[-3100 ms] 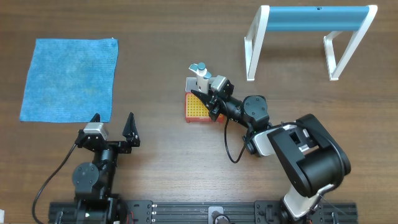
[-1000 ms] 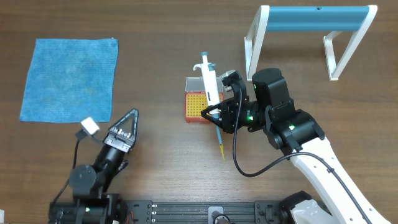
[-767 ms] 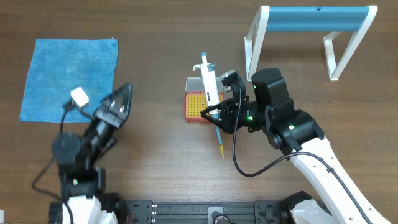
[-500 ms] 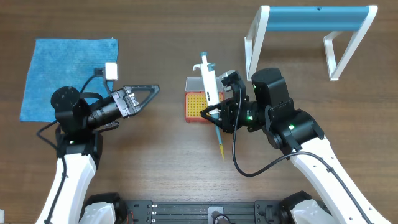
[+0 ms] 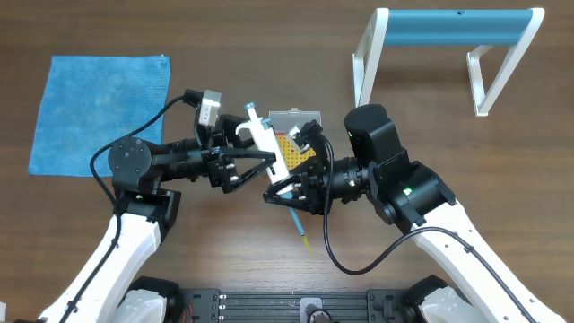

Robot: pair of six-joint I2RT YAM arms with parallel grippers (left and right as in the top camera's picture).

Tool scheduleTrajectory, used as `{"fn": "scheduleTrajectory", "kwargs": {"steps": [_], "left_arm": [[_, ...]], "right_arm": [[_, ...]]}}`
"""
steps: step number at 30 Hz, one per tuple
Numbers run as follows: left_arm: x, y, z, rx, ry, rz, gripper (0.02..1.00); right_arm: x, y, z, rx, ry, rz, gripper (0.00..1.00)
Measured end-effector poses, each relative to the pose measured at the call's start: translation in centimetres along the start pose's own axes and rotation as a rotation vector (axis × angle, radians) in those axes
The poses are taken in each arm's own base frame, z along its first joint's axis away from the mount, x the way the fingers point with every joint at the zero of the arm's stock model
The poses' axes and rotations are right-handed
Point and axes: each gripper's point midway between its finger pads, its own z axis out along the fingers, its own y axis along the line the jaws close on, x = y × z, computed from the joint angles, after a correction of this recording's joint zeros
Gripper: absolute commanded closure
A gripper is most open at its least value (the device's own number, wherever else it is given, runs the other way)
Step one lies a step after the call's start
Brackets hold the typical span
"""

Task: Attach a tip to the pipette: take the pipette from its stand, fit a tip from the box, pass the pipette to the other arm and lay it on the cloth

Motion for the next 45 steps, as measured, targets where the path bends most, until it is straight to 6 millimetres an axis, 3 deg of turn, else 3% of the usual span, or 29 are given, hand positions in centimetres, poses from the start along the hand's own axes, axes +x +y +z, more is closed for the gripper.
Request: {"fn": "scheduleTrajectory", "kwargs": {"steps": [1,2,3,4,5,6,7,8,9,10,12,14,17,19,21,22,23,24,25,27,28,29,30,31,33,36,41,43,45], "left_arm": [[-0.4,0.2,0.0,-0.013,-0.02,0.0,0.104],[-0.7,0.5,0.0,-0.027,-0.042,0.0,0.476],[-0.9,0.6,0.1,-0.034,-0.054,-0.001,0.54],[-1.0,0.6,0.3,-0.039,-0.068,-0.005,0.79],[-1.1,0.5,0.5,-0.039,-0.075,-0.002,0.965],[-1.0,0.4,0.7,-0.034,-0.074,-0.027,0.991],[-1.0,-0.3,1.2,-0.012,-0.063,-0.098,0.989],[-1.1,-0.2,1.2,-0.016,-0.068,-0.119,0.989],[-1.1,-0.1,1.2,-0.018,-0.071,-0.128,0.991],[-1.1,-0.1,1.2,-0.021,-0.073,-0.132,0.991],[-1.5,1.7,1.1,-0.086,-0.117,-0.147,0.991],[-1.0,4.1,0.9,-0.18,-0.135,-0.225,0.991],[1.1,10.2,-1.0,-0.452,-0.196,-0.422,0.991],[4.4,14.5,-3.8,-0.706,-0.207,-0.557,0.993],[6.3,16.3,-6.6,-0.843,-0.17,-0.589,0.993],[7.0,16.6,-8.0,-0.909,-0.135,-0.62,0.989],[6.0,16.1,-10.6,-1.01,-0.083,-0.641,0.993],[4.6,15.5,-11.8,-1.044,-0.076,-0.628,0.991],[-0.3,13.3,-13.8,-1.087,-0.082,-0.533,0.991],[-3.8,11.1,-15.3,-1.13,-0.041,-0.502,0.993],[-6.9,11.3,-15.7,-1.141,-0.005,-0.443,0.991],[-6.9,11.6,-15.9,-1.153,0.079,-0.491,0.993],[-8.0,13.2,-16.3,-1.177,0.171,-0.517,0.993],[-7.5,15.2,-17.2,-1.221,0.285,-0.578,0.991],[-10.6,18.6,-19.3,-1.334,0.403,-0.542,0.993],[-11.4,21.2,-21.8,-1.454,0.499,-0.487,0.991],[-11.6,21.1,-25.1,-1.546,0.554,-0.443,0.993],[-11.1,21.9,-28.6,-1.578,0.539,-0.503,0.993],[-9.6,24.5,-31.9,-1.602,0.578,-0.548,0.991]], "right_arm": [[0.0,0.0,0.0,-0.002,0.001,0.0,0.921],[0.0,0.0,0.0,-0.002,0.001,0.0,0.921],[0.0,0.0,0.0,-0.002,0.0,-0.001,0.921],[0.0,0.0,0.0,-0.001,0.001,0.0,0.921],[0.0,-0.1,0.0,0.003,0.0,0.006,0.921],[0.1,-0.7,0.1,0.02,-0.002,-0.016,0.921],[0.1,-0.9,0.2,0.022,-0.001,-0.037,0.921],[0.1,-0.9,0.2,0.022,-0.001,-0.035,0.829],[0.1,-0.9,0.2,0.022,-0.001,-0.033,0.279],[0.1,-0.9,0.2,0.025,-0.001,-0.026,0.246],[0.3,-0.7,0.1,0.018,0.006,-0.015,0.244],[1.7,-2.5,-0.7,0.095,0.035,0.075,0.244],[1.8,-6.9,-4.6,0.266,-0.026,0.165,0.244],[0.5,-8.9,-8.4,0.369,-0.138,0.166,0.244],[0.8,-10.4,-13.2,0.543,-0.247,0.211,0.244],[1.0,-10.3,-14.1,0.584,-0.268,0.213,0.24],[1.0,-10.2,-15.7,0.641,-0.313,0.198,0.244],[1.0,-10.0,-16.0,0.656,-0.323,0.189,0.24],[0.9,-9.9,-16.3,0.671,-0.33,0.175,0.242],[1.0,-10.3,-16.3,0.675,-0.323,0.188,0.242],[1.1,-10.7,-16.2,0.674,-0.316,0.202,0.24],[1.2,-11.2,-16.1,0.674,-0.306,0.221,0.24],[1.3,-11.9,-16.2,0.686,-0.297,0.237,0.242],[1.5,-12.2,-16.3,0.7,-0.292,0.248,0.242],[2.1,-13.5,-17.4,0.804,-0.286,0.269,0.24],[4.3,-15.5,-20.0,1.018,-0.243,0.344,0.24],[5.2,-16.2,-21.3,1.111,-0.224,0.37,0.24],[5.8,-16.0,-20.9,1.094,-0.207,0.395,0.24],[5.8,-15.5,-19.9,1.033,-0.207,0.41,0.24]]}}
